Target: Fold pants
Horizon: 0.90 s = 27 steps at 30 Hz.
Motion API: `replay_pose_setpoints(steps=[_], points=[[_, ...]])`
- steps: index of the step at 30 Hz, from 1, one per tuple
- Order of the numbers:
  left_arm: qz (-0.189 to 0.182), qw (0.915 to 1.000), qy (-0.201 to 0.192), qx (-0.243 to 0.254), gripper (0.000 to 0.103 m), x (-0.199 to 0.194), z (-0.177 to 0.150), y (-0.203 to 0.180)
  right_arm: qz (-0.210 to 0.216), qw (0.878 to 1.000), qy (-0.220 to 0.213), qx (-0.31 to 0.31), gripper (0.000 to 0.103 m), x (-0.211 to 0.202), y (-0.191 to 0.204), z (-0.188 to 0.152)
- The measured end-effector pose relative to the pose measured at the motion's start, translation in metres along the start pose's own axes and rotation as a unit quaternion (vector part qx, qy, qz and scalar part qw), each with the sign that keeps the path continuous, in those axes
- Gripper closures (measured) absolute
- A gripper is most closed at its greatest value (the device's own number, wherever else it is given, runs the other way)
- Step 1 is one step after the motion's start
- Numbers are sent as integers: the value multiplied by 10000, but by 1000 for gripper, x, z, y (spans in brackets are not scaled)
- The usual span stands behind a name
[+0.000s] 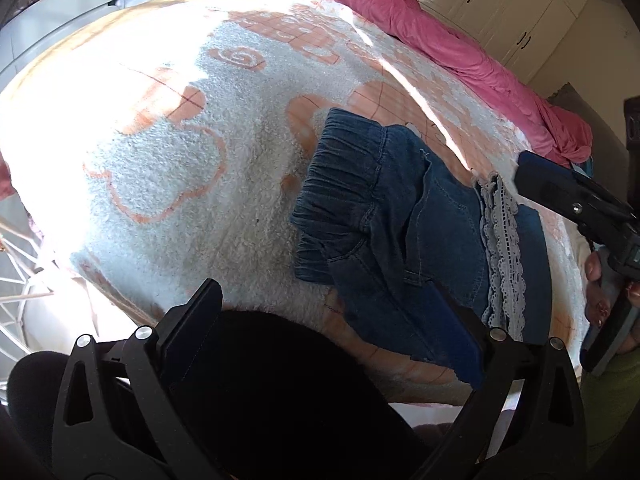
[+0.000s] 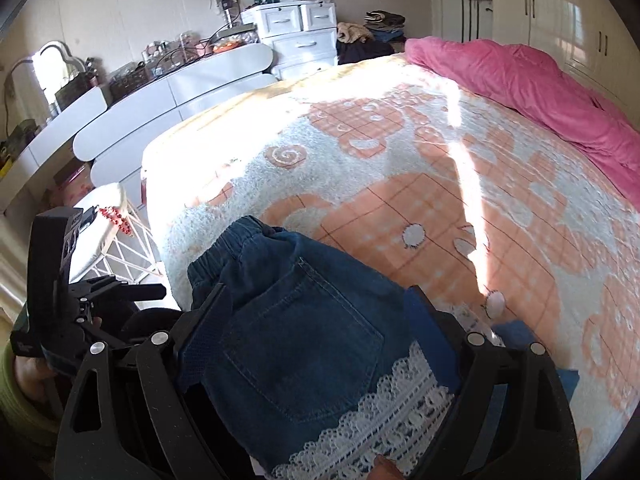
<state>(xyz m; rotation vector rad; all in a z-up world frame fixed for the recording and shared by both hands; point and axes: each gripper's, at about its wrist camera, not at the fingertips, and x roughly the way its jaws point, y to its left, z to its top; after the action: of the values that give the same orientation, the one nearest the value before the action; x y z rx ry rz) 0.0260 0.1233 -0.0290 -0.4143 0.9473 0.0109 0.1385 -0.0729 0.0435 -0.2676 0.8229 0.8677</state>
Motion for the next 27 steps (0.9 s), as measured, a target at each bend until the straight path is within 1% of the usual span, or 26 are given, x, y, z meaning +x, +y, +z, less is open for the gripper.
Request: replay_pose_setpoints(steps=[2, 5, 9, 10, 12, 14, 16, 20, 21, 22, 23, 24, 27], points=[[-139, 9999, -50, 38, 10, 2, 1, -3, 86, 9997, 145, -161, 16, 16, 3, 10], [-315, 9994, -49, 118, 10, 7, 1, -8, 445, 9980, 383, -224, 16, 39, 5, 21], [-510, 9987, 20, 12, 11, 18, 0, -7, 618, 9942, 732, -491, 16, 68, 12, 29], [-500, 9987, 27, 17, 11, 21, 0, -6, 604, 9937, 777, -528, 16, 73, 14, 30], [-519, 9986, 93, 26, 20, 27, -2, -5, 749, 9912, 898, -627, 16, 83, 17, 33], [-519, 9986, 107, 45, 22, 32, -3, -4, 792, 9892, 1003, -718, 16, 93, 21, 35], [-583, 9982, 89, 78, 26, 30, -4, -5, 921, 9865, 1113, -775, 16, 104, 24, 36], [-632, 9979, 94, 78, 27, 32, -6, -5, 1086, 9828, 1240, -836, 17, 121, 26, 36], [-660, 9978, 84, 64, 27, 31, -6, -5, 1152, 9817, 1250, -860, 19, 124, 26, 35], [-688, 9976, 76, 48, 27, 32, -6, -5, 1257, 9800, 1288, -853, 29, 128, 26, 33], [-719, 9974, 75, 21, 27, 32, -6, -4, 1406, 9780, 1314, -800, 43, 130, 25, 31], [-754, 9971, 64, -4, 27, 32, -7, -3, 1545, 9764, 1297, -766, 51, 129, 26, 29], [-818, 9966, 34, -30, 26, 29, -8, 0, 1462, 9795, 1020, -942, 59, 113, 31, 27]])
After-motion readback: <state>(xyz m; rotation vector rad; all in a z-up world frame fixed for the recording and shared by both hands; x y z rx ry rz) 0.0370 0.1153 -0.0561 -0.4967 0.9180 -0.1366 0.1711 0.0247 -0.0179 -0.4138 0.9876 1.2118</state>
